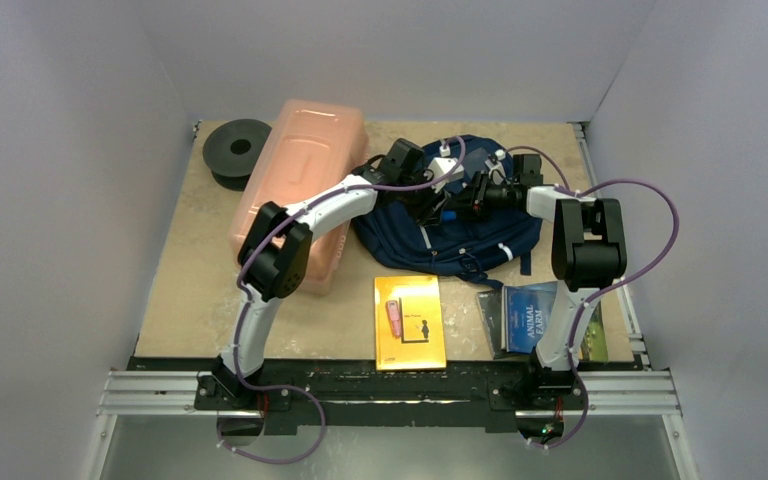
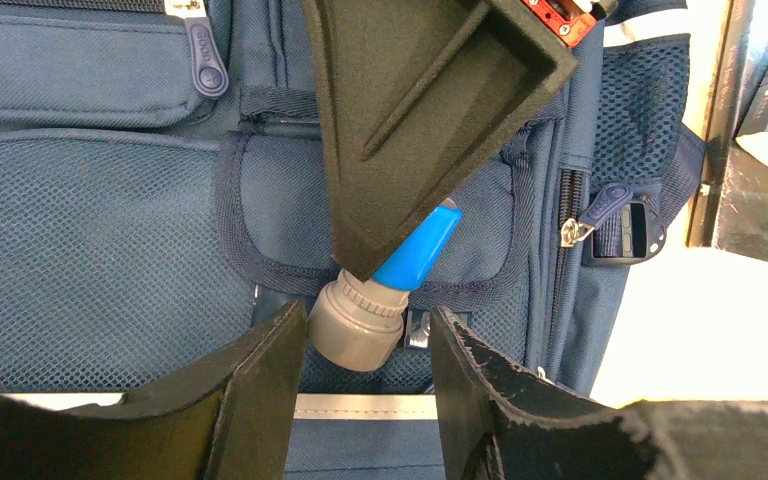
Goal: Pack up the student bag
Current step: Place the personal item in the student bag.
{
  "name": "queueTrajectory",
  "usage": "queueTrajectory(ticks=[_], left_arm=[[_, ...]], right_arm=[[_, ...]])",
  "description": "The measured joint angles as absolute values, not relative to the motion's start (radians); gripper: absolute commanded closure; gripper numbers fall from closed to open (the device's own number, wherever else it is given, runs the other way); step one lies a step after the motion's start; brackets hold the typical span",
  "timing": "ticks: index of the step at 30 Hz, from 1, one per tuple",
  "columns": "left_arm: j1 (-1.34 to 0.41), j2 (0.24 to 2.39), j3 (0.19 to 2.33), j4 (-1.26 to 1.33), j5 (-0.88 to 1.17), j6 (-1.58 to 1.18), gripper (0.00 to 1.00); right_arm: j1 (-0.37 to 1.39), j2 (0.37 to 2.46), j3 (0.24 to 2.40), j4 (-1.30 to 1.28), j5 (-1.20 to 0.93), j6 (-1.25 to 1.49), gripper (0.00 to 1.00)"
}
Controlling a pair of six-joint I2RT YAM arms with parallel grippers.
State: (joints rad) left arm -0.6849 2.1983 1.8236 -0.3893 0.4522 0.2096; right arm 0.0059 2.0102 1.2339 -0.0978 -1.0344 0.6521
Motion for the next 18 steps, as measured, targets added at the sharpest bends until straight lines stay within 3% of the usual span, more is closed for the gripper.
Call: queueTrajectory(ticks=[4, 11, 18], left_arm=[[-0.689, 2.199, 1.824, -0.398, 0.442, 0.224, 0.61], [-0.689, 2.199, 1.831, -0.416, 0.433, 0.229, 0.52], [-0.690, 2.212, 1.861, -0.445, 0.425, 0.228, 0.57]], right_arm=[[0.006, 2.010, 1.229, -0.096, -1.039, 0.661, 1.00], [0.006, 2.009, 1.220, -0.080, -1.047, 0.685, 1.00], [0.006, 2.008, 1.217, -0.051, -1.065, 0.715, 1.00]])
